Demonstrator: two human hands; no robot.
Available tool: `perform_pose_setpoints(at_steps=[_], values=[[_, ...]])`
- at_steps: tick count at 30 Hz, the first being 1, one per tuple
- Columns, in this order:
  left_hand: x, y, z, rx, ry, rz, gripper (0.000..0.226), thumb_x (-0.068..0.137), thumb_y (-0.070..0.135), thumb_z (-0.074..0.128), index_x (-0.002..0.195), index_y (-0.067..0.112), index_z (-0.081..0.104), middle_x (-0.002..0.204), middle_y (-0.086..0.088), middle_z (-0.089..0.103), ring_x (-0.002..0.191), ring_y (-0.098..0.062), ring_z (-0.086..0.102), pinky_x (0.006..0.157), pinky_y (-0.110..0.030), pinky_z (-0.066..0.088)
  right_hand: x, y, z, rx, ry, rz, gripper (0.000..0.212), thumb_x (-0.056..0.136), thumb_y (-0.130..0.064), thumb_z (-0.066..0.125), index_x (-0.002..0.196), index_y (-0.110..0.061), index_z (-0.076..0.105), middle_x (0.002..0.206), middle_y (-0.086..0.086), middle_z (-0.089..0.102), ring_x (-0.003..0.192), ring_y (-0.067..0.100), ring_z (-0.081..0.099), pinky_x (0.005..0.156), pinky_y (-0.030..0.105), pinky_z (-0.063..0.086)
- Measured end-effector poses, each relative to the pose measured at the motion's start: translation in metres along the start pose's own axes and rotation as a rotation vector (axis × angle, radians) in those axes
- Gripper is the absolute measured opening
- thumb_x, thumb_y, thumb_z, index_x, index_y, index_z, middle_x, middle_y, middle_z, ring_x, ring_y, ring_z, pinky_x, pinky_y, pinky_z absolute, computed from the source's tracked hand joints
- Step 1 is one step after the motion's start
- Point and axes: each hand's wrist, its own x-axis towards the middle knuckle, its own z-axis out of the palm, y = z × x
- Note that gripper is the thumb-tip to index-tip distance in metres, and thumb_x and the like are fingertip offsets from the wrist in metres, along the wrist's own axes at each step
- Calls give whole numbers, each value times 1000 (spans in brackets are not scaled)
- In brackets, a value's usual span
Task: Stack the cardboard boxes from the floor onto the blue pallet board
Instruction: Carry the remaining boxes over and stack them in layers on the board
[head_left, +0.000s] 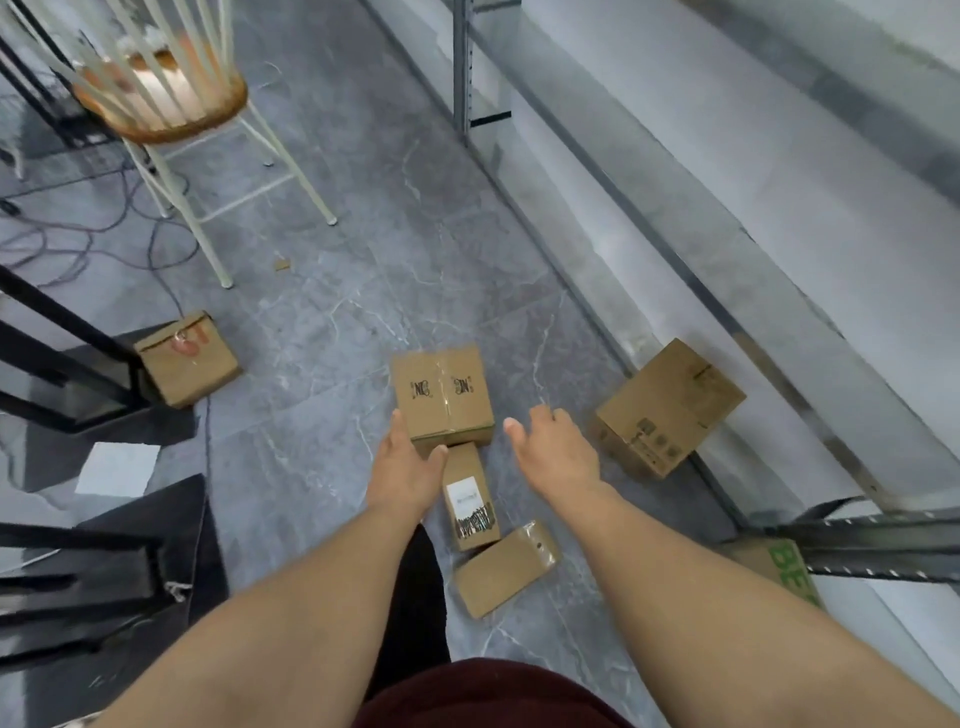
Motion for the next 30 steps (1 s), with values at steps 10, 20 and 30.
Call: perform_pose_setpoints(at_steps=[10,20,30], values=[[156,24,-31,-1,-155,34,73,89,25,55,148,17,13,148,-11,34,133,-31,35,107,-45,34,133,-78,-1,28,-53,128,47,97,-44,34,124,-8,47,125,13,48,114,32,48,88,39,41],[247,-41,26,2,-186,-113,74,92,26,52,150,16,7,152,-9,26,138,-27,28,110,-43,29,236,-61,98,27,-220,196,51,98,-44,33,128,-6,47,126,13,47,112,31,50,88,38,42],[364,-146,122,-15,-142,-314,73,92,26,54,148,9,11,151,-11,27,137,-26,29,105,-33,28,346,22,252,62,-273,320,49,94,-38,45,129,-3,41,130,18,48,119,33,46,93,39,41]])
